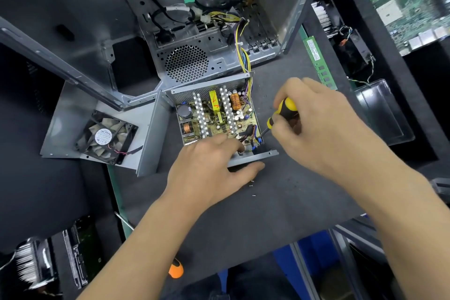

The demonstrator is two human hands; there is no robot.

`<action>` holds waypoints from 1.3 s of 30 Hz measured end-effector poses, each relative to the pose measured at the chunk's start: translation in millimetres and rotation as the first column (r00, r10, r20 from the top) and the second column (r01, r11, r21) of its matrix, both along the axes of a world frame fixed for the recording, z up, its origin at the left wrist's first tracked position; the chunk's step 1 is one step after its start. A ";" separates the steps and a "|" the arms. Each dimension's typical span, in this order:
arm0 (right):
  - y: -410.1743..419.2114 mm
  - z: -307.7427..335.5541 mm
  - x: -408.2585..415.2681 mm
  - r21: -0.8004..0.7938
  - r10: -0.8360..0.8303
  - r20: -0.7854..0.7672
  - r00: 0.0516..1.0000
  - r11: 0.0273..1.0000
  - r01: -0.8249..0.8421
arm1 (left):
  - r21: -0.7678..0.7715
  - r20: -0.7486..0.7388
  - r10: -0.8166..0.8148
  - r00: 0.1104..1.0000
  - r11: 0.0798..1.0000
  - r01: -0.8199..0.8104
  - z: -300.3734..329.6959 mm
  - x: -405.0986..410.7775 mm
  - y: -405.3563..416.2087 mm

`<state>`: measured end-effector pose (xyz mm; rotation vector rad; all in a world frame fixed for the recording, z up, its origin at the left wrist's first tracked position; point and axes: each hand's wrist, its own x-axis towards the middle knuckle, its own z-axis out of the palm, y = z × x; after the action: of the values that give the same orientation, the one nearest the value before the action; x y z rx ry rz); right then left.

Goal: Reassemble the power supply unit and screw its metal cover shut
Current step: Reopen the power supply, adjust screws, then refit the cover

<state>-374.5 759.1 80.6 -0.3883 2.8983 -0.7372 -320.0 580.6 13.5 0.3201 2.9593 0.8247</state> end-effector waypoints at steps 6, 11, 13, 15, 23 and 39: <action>3.4 2.8 -5.4 0.009 0.000 -0.055 0.998 1.000 0.000 | 0.220 -0.064 0.082 0.995 0.973 -0.066 5.6 3.0 -3.2; 0.6 3.0 -1.6 0.259 -0.027 -0.047 0.999 0.965 0.038 | 0.342 -0.209 0.250 0.945 0.924 -0.169 10.1 13.1 -17.6; -0.9 8.1 1.5 0.195 0.034 0.039 0.999 0.980 -0.041 | 0.324 -0.171 0.258 0.951 0.926 -0.193 6.6 22.5 -28.2; -2.6 9.7 1.8 0.116 0.114 0.056 0.992 0.986 -0.120 | 0.297 -0.128 0.236 0.963 0.936 -0.190 0.3 31.3 -37.0; -3.7 13.9 0.3 0.435 0.020 0.069 0.997 0.899 -0.048 | 0.337 -0.047 0.228 0.972 0.920 -0.200 -10.6 37.2 -42.4; -31.1 50.0 -19.8 0.531 0.093 0.471 0.877 0.764 -0.366 | 0.348 0.113 0.236 0.965 0.900 -0.261 -6.8 33.0 -45.6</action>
<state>-394.3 728.1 130.6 -0.4323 2.4163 0.1665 -286.9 535.0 6.7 -0.0806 2.8071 1.3841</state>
